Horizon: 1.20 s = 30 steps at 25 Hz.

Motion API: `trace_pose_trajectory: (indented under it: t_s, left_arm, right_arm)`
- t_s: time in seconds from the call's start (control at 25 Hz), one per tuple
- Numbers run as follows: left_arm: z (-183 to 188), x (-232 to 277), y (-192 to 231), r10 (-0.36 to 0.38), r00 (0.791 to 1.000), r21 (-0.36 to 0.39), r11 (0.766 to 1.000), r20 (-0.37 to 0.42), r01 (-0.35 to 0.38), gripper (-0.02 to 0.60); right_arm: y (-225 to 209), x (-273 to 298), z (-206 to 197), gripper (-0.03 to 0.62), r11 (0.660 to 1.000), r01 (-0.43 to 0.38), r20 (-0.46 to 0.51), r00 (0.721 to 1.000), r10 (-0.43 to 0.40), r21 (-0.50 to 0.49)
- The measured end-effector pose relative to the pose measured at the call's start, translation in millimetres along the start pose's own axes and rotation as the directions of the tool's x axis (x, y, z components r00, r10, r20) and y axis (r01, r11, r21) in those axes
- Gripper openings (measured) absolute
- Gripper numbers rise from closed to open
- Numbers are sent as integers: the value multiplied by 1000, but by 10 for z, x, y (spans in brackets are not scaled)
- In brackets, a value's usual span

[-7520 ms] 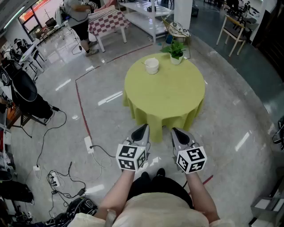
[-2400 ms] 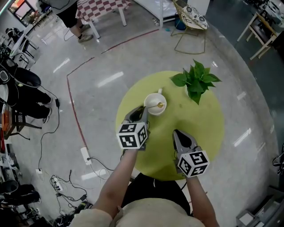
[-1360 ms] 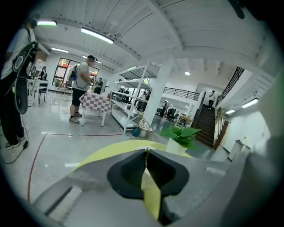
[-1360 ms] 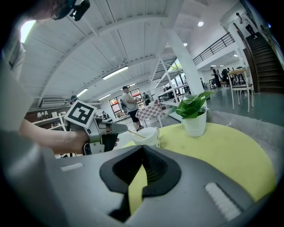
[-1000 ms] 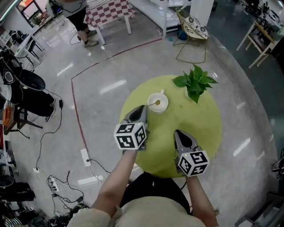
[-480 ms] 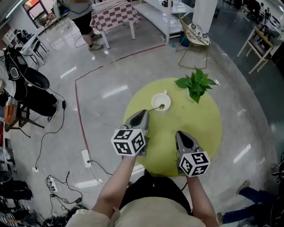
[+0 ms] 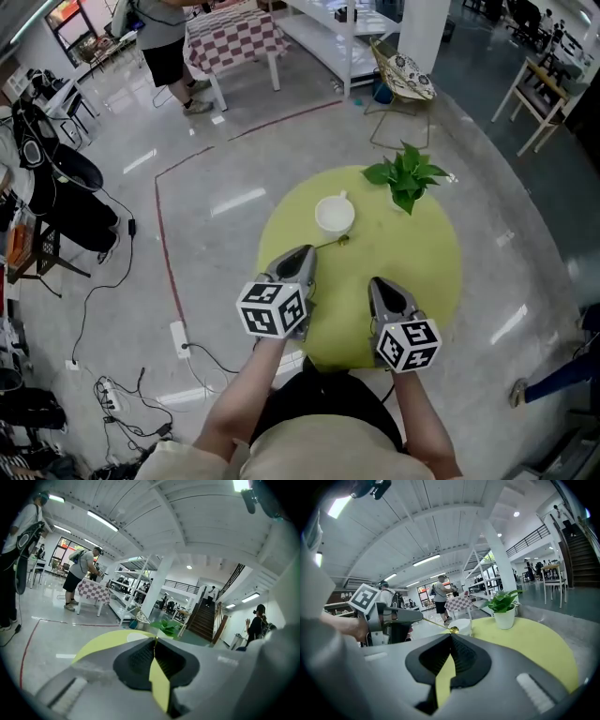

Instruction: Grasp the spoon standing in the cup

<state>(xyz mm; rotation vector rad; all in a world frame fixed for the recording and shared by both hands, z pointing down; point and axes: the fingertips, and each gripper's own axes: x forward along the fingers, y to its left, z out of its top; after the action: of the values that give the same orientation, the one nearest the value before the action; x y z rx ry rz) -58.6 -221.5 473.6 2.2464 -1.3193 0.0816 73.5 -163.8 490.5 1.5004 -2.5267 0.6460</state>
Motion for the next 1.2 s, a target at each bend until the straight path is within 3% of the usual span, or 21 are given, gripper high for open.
trace_pose_trajectory:
  t_s: [1.2]
  left_arm:
    - [-411, -334, -227, -26, 996, 68, 997, -83, 32, 8]
  right_arm:
    - [179, -387, -78, 2, 999, 47, 30, 998, -47, -9]
